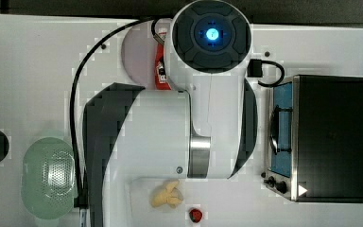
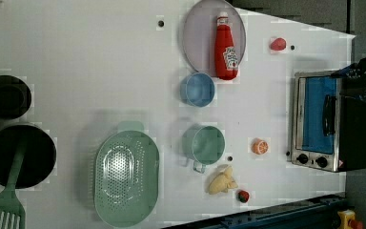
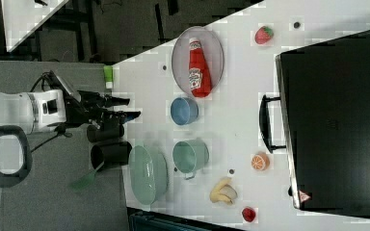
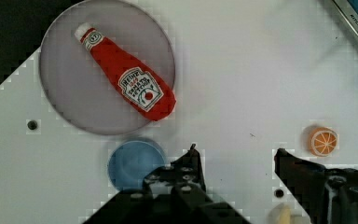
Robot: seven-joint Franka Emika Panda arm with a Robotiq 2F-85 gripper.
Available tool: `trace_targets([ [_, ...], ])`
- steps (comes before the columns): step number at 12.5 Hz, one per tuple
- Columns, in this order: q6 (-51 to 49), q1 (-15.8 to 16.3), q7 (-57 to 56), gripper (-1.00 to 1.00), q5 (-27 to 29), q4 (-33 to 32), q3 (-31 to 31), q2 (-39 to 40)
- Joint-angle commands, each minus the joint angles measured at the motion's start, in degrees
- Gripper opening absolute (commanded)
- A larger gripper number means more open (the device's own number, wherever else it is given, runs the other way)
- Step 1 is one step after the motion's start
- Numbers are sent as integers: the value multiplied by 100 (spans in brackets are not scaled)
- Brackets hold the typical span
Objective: Pick ketchup from plate and place it on table.
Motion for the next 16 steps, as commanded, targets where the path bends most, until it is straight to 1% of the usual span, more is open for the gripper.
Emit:
trace_targets([
  [1,-947,-500,269,59,81,-565,356,-1333],
  [3,-910,-489,-69,99,82,-564,378,-1177],
  [8,-428,-470,-1250,100,84,-536,448,-266],
  [12,340,-413,-1944,100,84,-516,564,592],
  [16,1103,-373,-2947,100,82,-502,703,1278],
])
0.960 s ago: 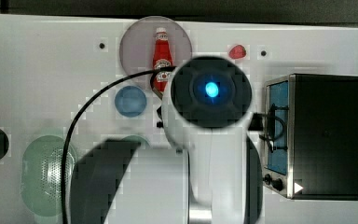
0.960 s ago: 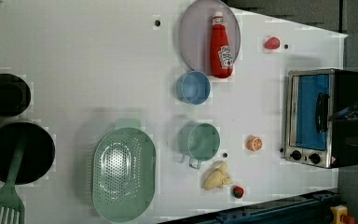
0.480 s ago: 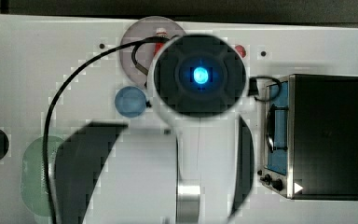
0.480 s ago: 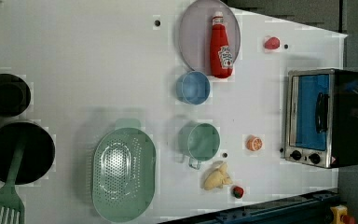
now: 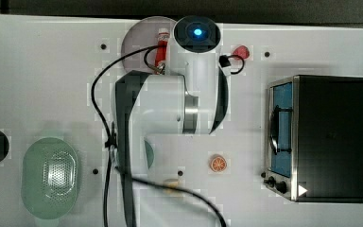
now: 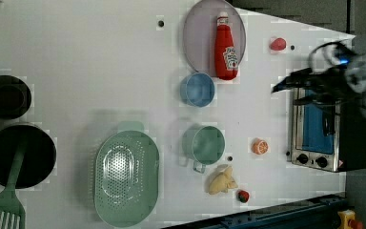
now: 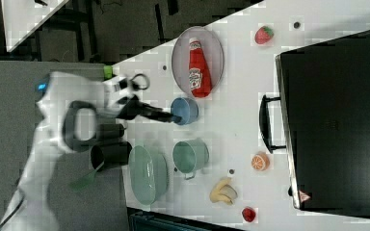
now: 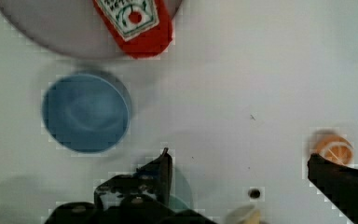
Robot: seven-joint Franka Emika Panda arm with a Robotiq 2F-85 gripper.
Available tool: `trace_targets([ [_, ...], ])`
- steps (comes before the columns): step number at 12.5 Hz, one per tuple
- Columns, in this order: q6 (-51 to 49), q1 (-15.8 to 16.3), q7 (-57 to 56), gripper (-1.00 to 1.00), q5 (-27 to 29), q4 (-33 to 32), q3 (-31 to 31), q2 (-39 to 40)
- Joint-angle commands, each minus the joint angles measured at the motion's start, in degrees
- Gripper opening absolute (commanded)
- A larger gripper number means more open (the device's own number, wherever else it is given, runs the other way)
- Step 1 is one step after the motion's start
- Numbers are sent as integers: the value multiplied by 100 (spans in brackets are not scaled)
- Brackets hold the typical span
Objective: Pick ketchup from plate and place it on table.
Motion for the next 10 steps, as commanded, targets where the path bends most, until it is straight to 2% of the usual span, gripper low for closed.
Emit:
trace_targets([
  [1,524,106,-1092,100,-33,17,137,14],
  [5,1096,166,-1641,100,-59,235,143,702],
  [10,1879,209,-1647,100,-159,567,143,1533],
])
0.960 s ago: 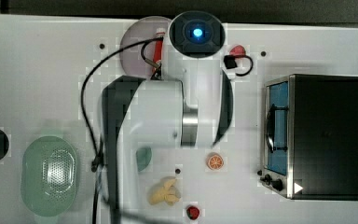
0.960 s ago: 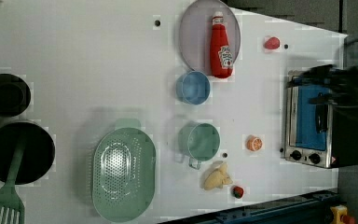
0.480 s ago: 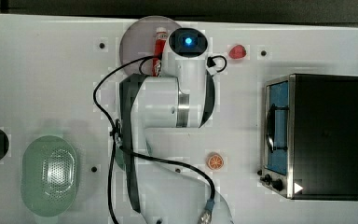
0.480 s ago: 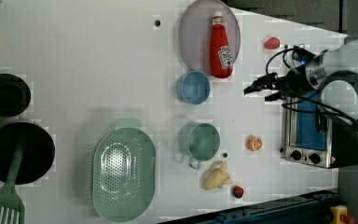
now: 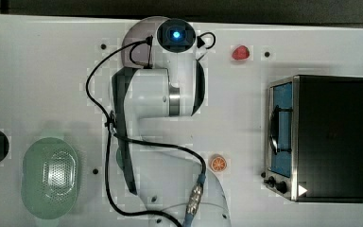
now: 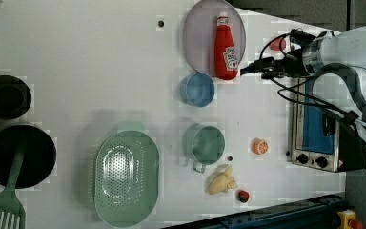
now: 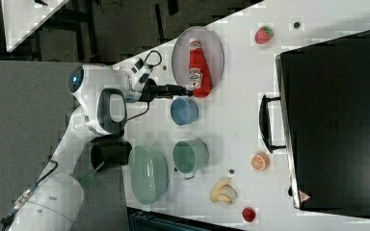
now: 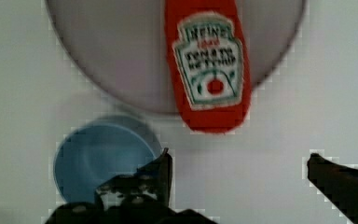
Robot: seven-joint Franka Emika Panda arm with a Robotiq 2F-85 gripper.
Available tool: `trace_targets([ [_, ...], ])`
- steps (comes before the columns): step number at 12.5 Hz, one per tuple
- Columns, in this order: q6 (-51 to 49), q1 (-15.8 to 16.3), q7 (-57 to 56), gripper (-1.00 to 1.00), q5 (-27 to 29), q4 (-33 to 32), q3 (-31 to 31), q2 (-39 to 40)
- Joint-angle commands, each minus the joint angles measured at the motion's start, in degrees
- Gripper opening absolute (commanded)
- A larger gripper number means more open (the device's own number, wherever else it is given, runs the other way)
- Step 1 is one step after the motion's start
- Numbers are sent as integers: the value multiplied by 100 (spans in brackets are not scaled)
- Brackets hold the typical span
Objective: Pick ketchup from plate and place it on table.
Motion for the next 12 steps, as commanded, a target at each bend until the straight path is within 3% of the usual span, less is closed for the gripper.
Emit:
trace_targets([
  [1,406,47,-327,100,-19,272,-34,476],
  [5,1016,52,-326,100,-444,544,-46,1023],
  [12,1631,90,-328,100,-446,742,-30,1631],
])
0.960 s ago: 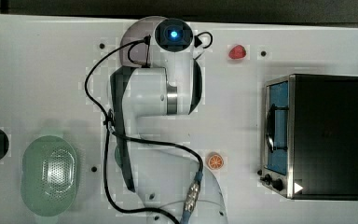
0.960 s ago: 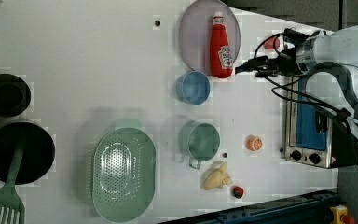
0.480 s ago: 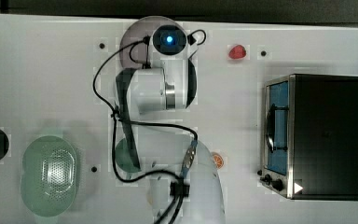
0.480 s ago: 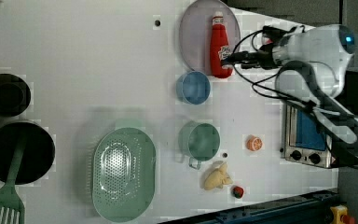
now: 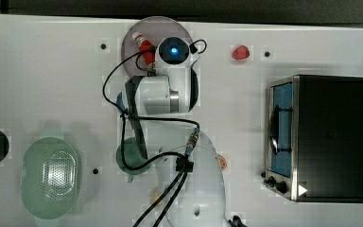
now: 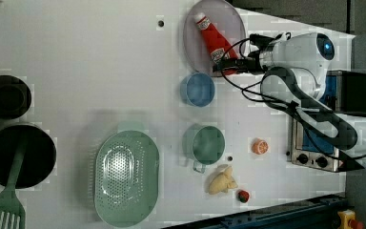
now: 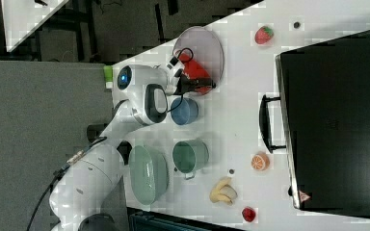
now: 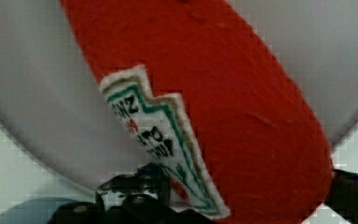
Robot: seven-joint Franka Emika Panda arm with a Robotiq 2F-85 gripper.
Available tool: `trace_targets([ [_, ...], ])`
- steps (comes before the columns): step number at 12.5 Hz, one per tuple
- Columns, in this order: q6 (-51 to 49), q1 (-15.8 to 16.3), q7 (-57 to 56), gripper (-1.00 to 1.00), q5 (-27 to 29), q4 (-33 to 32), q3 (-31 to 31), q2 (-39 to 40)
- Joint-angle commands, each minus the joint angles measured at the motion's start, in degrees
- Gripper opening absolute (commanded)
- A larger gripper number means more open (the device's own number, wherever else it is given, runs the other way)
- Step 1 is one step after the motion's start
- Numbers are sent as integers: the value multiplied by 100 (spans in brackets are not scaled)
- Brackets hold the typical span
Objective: Pick ketchup from plate and place it on table.
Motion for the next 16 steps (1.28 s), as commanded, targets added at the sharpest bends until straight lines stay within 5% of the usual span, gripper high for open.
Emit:
trace_targets([
  [1,255,49,-187,100,-27,372,9,18],
  [4,258,48,-187,93,-26,396,-2,96],
  [7,272,42,-185,27,-26,429,3,85],
  [12,145,3,-115,26,15,571,1,-203],
  [16,-1049,-79,-5,27,137,953,1,-826],
])
